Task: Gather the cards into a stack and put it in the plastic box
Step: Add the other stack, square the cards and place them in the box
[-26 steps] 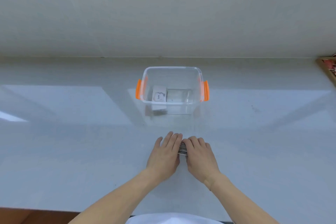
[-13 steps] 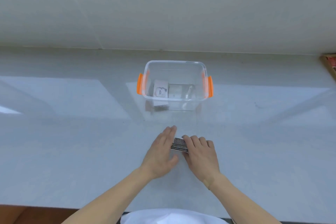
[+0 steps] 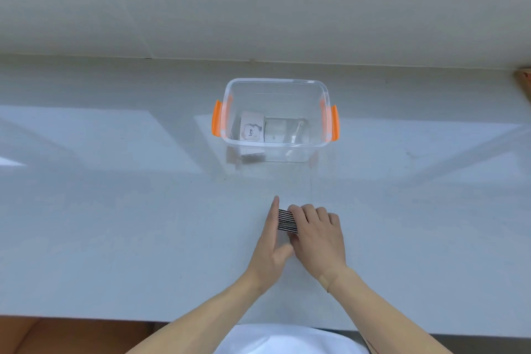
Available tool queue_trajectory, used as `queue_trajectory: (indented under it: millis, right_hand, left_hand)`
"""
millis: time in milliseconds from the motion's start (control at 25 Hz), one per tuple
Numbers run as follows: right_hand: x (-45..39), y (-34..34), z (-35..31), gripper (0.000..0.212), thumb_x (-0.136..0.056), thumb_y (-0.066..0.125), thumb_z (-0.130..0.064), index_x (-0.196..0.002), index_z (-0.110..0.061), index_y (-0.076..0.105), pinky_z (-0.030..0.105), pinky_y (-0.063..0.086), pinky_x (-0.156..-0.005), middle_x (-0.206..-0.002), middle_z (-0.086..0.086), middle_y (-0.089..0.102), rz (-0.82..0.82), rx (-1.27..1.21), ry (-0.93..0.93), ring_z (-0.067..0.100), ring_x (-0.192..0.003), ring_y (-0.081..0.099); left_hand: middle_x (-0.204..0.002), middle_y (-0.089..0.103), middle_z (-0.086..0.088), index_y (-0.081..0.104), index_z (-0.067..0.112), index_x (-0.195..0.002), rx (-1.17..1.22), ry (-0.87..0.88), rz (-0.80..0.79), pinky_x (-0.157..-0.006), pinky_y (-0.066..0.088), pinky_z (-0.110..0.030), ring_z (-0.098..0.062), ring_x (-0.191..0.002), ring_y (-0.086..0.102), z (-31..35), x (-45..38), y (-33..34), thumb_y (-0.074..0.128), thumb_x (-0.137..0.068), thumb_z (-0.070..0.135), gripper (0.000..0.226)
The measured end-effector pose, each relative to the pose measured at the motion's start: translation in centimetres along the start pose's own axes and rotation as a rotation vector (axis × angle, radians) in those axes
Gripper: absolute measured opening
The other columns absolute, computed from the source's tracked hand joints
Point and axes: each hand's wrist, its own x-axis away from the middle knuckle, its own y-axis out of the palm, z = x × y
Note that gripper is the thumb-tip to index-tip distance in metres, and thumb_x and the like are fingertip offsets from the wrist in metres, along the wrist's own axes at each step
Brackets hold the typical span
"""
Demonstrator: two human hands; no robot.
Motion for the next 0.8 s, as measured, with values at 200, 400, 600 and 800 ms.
queue_trajectory:
  millis: [200,400,600,800]
  right_hand:
    - [-0.1,-0.2,0.1,0.042,-0.070,0.074,-0.029,-0.107,-0.024,0.054,0.037,0.040,-0.065,-0.086,-0.003,0.056,0.004,-0.006,-0.004,0.026,-0.073,0.051]
    - [0.1,-0.4,0.0,0.045,-0.066,0.076,-0.029,-0.105,-0.024,0.056,0.038,0.041,-0.065,-0.085,-0.003,0.057,-0.011,-0.003,0.018,0.026,-0.073,0.052]
    - [0.1,-0.6,0.0,0.042,-0.066,0.076,-0.029,-0.103,-0.025,0.056,0.038,0.041,-0.066,-0.086,-0.003,0.057,-0.045,-0.007,0.045,0.026,-0.075,0.052]
    - [-0.2,-0.7,0.2,0.037,-0.067,0.075,-0.030,-0.099,-0.024,0.057,0.039,0.041,-0.066,-0.086,-0.002,0.059,-0.047,-0.007,0.054,0.027,-0.074,0.053]
  left_hand:
    - [-0.158,0.016,0.022,0.014,0.028,-0.152,0.133,-0.077,0.159,-0.113,0.016,-0.014,0.008,-0.143,0.014,-0.4,-1.1,-1.8,0.040,-0.065,0.005,0.093]
    - [-0.153,0.026,0.025,0.020,0.033,-0.149,0.074,-0.074,-0.011,-0.098,0.028,-0.001,0.016,-0.136,0.023,-0.6,-1.2,-1.1,0.042,-0.064,0.006,0.092]
    - [-0.140,0.036,0.043,0.012,0.031,-0.150,0.134,-0.121,-0.006,-0.089,0.033,0.003,0.029,-0.118,0.033,-0.3,-1.7,-0.8,0.041,-0.064,0.005,0.095]
    - [-0.156,0.028,0.015,0.014,0.034,-0.150,0.285,-0.139,0.143,-0.102,0.034,-0.014,0.010,-0.134,0.031,0.4,-2.3,-0.2,0.040,-0.059,0.004,0.099]
